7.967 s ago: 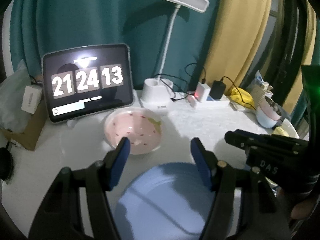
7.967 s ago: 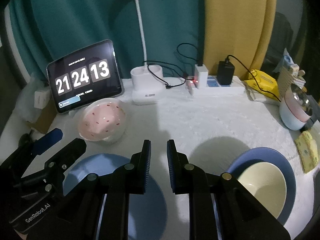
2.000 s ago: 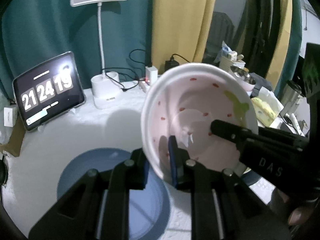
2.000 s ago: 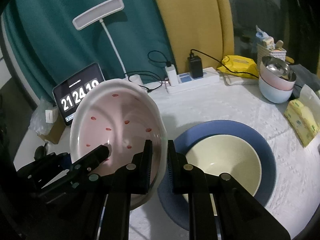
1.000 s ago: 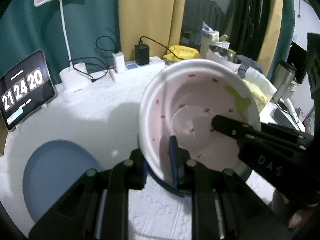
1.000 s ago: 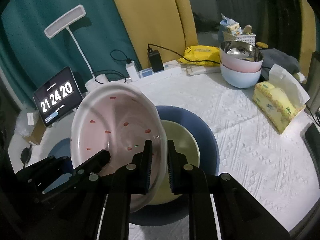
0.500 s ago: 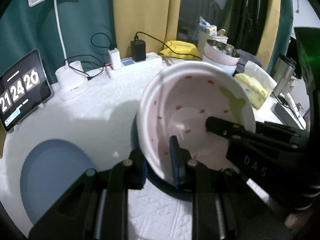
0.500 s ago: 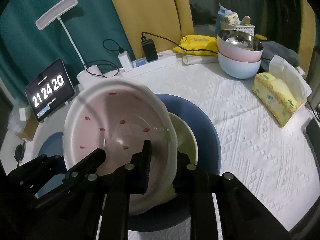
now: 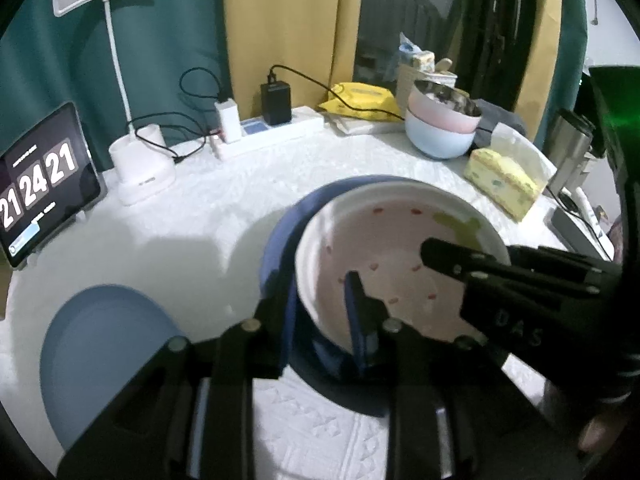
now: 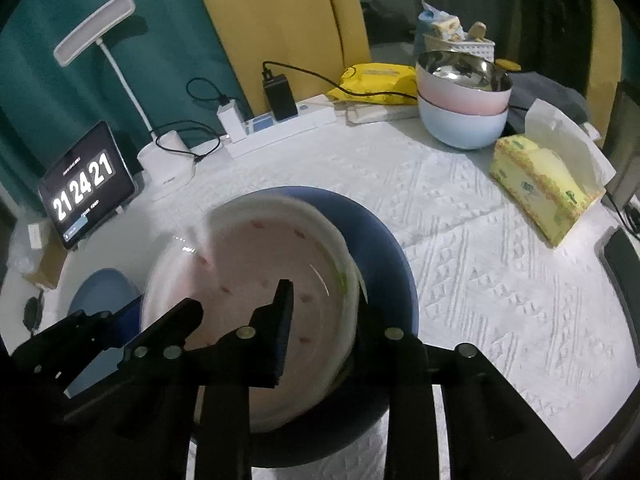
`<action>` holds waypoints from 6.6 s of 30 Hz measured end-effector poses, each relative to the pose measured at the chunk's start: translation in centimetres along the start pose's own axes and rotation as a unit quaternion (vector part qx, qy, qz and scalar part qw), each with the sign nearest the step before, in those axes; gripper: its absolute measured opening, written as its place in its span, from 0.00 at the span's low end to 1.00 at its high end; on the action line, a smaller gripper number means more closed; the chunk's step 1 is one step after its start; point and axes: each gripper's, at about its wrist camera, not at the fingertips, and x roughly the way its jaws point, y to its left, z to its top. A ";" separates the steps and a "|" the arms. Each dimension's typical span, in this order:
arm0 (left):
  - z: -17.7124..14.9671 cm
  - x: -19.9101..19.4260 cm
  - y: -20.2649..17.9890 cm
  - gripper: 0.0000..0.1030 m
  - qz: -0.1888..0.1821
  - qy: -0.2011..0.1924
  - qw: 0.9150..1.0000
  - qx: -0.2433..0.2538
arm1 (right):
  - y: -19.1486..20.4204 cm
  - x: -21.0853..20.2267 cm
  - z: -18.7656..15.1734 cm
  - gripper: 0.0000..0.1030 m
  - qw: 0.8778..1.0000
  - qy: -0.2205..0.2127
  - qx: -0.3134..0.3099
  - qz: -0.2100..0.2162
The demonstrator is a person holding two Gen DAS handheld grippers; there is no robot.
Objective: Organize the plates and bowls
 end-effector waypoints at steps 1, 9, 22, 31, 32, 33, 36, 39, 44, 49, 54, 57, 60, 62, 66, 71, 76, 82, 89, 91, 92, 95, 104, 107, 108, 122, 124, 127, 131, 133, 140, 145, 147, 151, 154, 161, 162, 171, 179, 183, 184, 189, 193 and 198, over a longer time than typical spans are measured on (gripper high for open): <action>0.0 -0.1 0.0 0.25 0.000 -0.001 1.000 0.001 | 0.1 0.0 0.0 0.29 1.000 0.001 -0.002 -0.002; 0.1 -0.3 0.2 0.25 -0.004 -0.004 1.000 0.002 | 0.0 0.2 0.0 0.29 1.000 0.002 -0.006 -0.009; 0.0 -1.1 0.7 0.25 -0.009 -0.013 1.000 -0.004 | 1.8 0.0 -0.3 0.35 0.997 -0.003 -0.054 -0.053; -0.1 -1.5 1.5 0.25 -0.011 -0.018 1.000 -0.013 | 2.1 -1.1 0.0 0.57 0.998 -0.012 -0.038 -0.055; -0.1 -1.6 1.5 0.25 -0.012 -0.018 1.000 -0.013 | 1.7 -1.4 0.1 0.61 0.998 -0.016 -0.030 -0.047; -0.1 -1.6 1.4 0.25 -0.012 -0.018 1.000 -0.012 | 1.6 -1.8 0.3 0.63 0.999 -0.020 -0.024 -0.033; -0.2 -1.9 1.3 0.25 -0.015 -0.020 1.000 -0.009 | 1.9 -2.8 0.6 0.63 0.998 -0.035 -0.034 -0.037; -0.2 -2.2 1.2 0.25 -0.015 -0.024 1.000 -0.008 | 2.1 -3.2 0.6 0.63 0.997 -0.042 -0.038 -0.044; -0.3 -2.4 1.8 0.26 -0.015 -0.026 0.999 -0.017 | 2.0 -3.7 0.5 0.63 0.997 -0.048 -0.042 -0.053; -0.4 -2.6 2.5 0.35 -0.004 -0.031 0.999 -0.026 | 1.1 -4.5 0.6 0.63 0.996 -0.058 -0.036 -0.055; -0.6 -2.3 3.4 0.36 0.011 -0.028 0.999 -0.035 | -0.1 -5.2 0.4 0.63 0.996 -0.065 -0.027 -0.060; -0.7 -2.0 3.7 0.36 0.016 -0.025 0.999 -0.041 | -1.3 -5.3 0.4 0.63 0.995 -0.069 -0.015 -0.065; -0.7 -1.8 3.8 0.36 0.018 -0.023 0.999 -0.041 | -2.2 -5.1 0.4 0.63 0.996 -0.064 -0.005 -0.067; -0.7 -1.4 3.7 0.36 0.018 -0.017 0.999 -0.038 | -3.0 -4.9 0.3 0.63 0.996 -0.059 0.003 -0.065; -0.8 -0.7 3.6 0.36 0.019 -0.009 0.999 -0.037 | -4.5 -4.1 0.2 0.63 0.997 -0.042 0.022 -0.064; -0.8 -0.2 3.6 0.36 0.019 -0.004 0.999 -0.037 | -5.5 -3.2 -0.2 0.63 0.997 -0.029 0.030 -0.066; -0.7 0.1 3.5 0.36 0.017 0.001 0.999 -0.037 | -5.9 -2.6 -0.5 0.63 0.998 -0.022 0.032 -0.057; -0.4 -0.4 3.1 0.36 0.017 -0.004 0.999 -0.032 | -5.7 -2.0 -0.7 0.63 0.998 -0.016 0.024 -0.051; -0.7 1.1 2.9 0.36 0.022 0.020 0.999 -0.025 | -5.7 -1.1 -0.9 0.60 0.999 -0.010 0.020 -0.048; -0.6 1.2 2.7 0.36 0.028 0.019 0.999 -0.021 | -5.6 -0.8 -0.9 0.60 0.999 -0.007 0.017 -0.046; -0.6 1.2 2.8 0.36 0.028 0.019 0.999 -0.020 | -5.6 -0.7 -0.9 0.60 0.999 -0.008 0.019 -0.045; -0.6 1.4 3.0 0.37 0.021 0.020 0.999 -0.021 | -5.8 -0.5 -0.8 0.60 0.999 -0.007 0.025 -0.039; -0.8 1.3 2.7 0.36 0.035 0.013 0.999 -0.023 | -6.0 -0.2 -1.2 0.51 0.998 -0.017 0.052 -0.021; -0.9 1.3 2.7 0.34 0.031 0.012 0.999 -0.028 | -5.9 -0.3 -1.3 0.45 0.998 -0.020 0.057 -0.014; -0.9 1.3 2.7 0.33 0.032 0.011 0.999 -0.031 | -5.8 -0.3 -1.3 0.43 0.998 -0.022 0.058 -0.013; -0.8 0.8 1.9 0.12 -0.001 0.006 1.000 -0.026 | -4.1 -0.4 -1.5 0.09 0.997 -0.036 0.067 -0.014; -0.8 0.8 2.0 0.12 0.001 0.004 1.000 -0.028 | -3.9 -0.4 -1.5 0.10 0.997 -0.036 0.066 -0.020; -0.9 0.7 2.0 0.12 -0.003 0.003 1.000 -0.031 | -3.9 -0.4 -1.4 0.09 0.997 -0.032 0.070 -0.019; -0.9 0.6 2.0 0.12 -0.003 0.002 1.000 -0.029 | -3.7 -0.5 -1.3 0.10 0.997 -0.029 0.067 -0.024; -0.8 0.6 2.1 0.12 -0.006 0.005 0.999 -0.031 | -3.6 -0.6 -1.3 0.10 0.997 -0.028 0.067 -0.026; -1.1 0.3 2.2 0.12 -0.008 0.007 0.999 -0.030 | -3.5 -1.0 -1.4 0.10 0.997 -0.027 0.066 -0.030; -1.1 0.0 2.0 0.12 -0.010 0.005 0.999 -0.031 | -3.4 -1.4 -1.7 0.10 0.997 -0.028 0.067 -0.035; -1.1 -0.1 2.0 0.12 -0.010 0.004 0.999 -0.030 | -3.2 -1.6 -1.7 0.10 0.997 -0.030 0.067 -0.037; -1.1 -0.6 2.0 0.12 -0.010 0.001 1.000 -0.030 | -3.0 -2.3 -1.7 0.10 0.996 -0.038 0.065 -0.040; -1.1 -1.0 2.1 0.12 -0.011 -0.002 0.999 -0.033 | -2.8 -2.8 -1.7 0.10 0.996 -0.042 0.061 -0.042; -1.3 -2.0 2.5 0.12 -0.010 -0.011 0.999 -0.035 | -2.1 -3.6 -1.8 0.10 0.997 -0.048 0.054 -0.042; -1.3 -2.2 2.6 0.12 -0.010 -0.013 0.999 -0.035 | -2.0 -3.8 -1.8 0.10 0.996 -0.049 0.054 -0.042; -1.5 -3.3 3.6 0.12 -0.010 -0.023 0.999 -0.042 | -0.6 -4.7 -1.6 0.10 0.997 -0.058 0.042 -0.042; -1.6 -4.8 5.1 0.12 -0.009 -0.038 0.998 -0.052 | 1.3 -5.7 -1.1 0.10 0.997 -0.064 0.031 -0.038; -1.5 -5.4 5.9 0.12 -0.007 -0.046 0.997 -0.057 | 2.3 -5.9 -0.8 0.10 0.997 -0.067 0.025 -0.036; -1.5 -5.5 6.0 0.12 -0.007 -0.046 0.997 -0.059 | 2.6 -6.0 -0.8 0.10 0.997 -0.069 0.022 -0.036; -1.6 -6.1 7.0 0.12 -0.003 -0.050 0.997 -0.065 | 3.7 -6.1 -0.6 0.10 0.997 -0.070 0.012 -0.036; -1.6 -7.7 7.6 0.10 -0.076 -0.078 0.992 -0.065 | 4.9 -6.2 -0.4 0.09 0.997 -0.071 0.000 -0.032; -0.6 -10.1 5.6 0.06 -0.036 -0.103 0.994 -0.018 | 8.5 -6.3 -0.2 0.00 0.998 -0.066 -0.011 -0.004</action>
